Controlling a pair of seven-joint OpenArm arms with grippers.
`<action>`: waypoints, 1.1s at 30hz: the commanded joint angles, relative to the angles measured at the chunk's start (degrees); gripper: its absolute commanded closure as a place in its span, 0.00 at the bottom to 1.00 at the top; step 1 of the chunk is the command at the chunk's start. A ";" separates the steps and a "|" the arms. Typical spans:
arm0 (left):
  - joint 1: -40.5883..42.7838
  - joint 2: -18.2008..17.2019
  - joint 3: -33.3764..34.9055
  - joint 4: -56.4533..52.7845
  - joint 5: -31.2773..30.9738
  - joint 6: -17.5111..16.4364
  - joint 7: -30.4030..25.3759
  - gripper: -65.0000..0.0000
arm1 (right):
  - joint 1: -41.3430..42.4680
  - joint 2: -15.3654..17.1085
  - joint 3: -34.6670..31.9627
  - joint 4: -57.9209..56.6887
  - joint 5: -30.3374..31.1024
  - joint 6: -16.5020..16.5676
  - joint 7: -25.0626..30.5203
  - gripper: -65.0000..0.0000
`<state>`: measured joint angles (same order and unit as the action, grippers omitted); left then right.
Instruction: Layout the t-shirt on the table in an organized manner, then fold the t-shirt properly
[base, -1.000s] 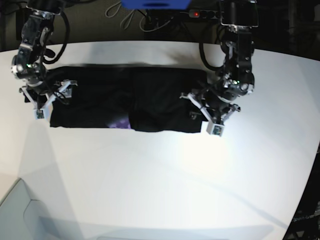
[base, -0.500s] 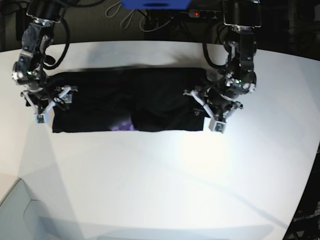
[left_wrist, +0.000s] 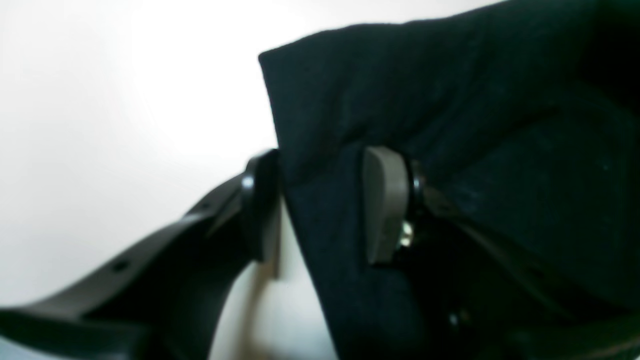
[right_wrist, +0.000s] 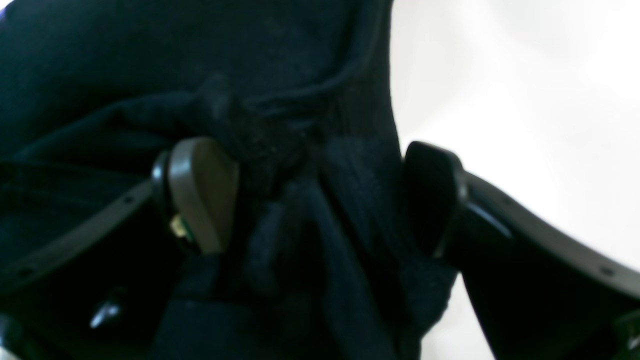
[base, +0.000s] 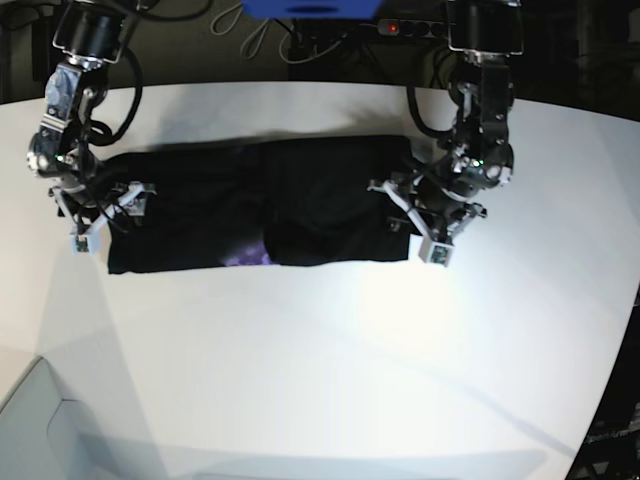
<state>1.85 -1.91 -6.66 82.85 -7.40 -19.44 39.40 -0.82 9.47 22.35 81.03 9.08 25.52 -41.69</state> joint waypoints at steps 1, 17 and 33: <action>-0.92 -0.15 -0.07 0.98 -0.38 0.06 -0.85 0.60 | -0.10 0.24 0.11 -0.02 -0.77 0.02 -1.69 0.20; -0.92 -0.15 -0.07 1.06 -0.38 0.06 -0.85 0.60 | -0.37 -0.29 -0.24 -0.20 -0.77 0.02 -2.04 1.00; -0.92 -0.24 -0.16 1.68 -0.38 0.06 -0.58 0.60 | -6.96 -3.01 -0.59 22.04 -0.77 0.02 -2.04 1.00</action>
<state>1.87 -1.93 -6.68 83.35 -7.57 -19.46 40.01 -7.86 6.11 21.58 102.10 7.90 25.63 -44.95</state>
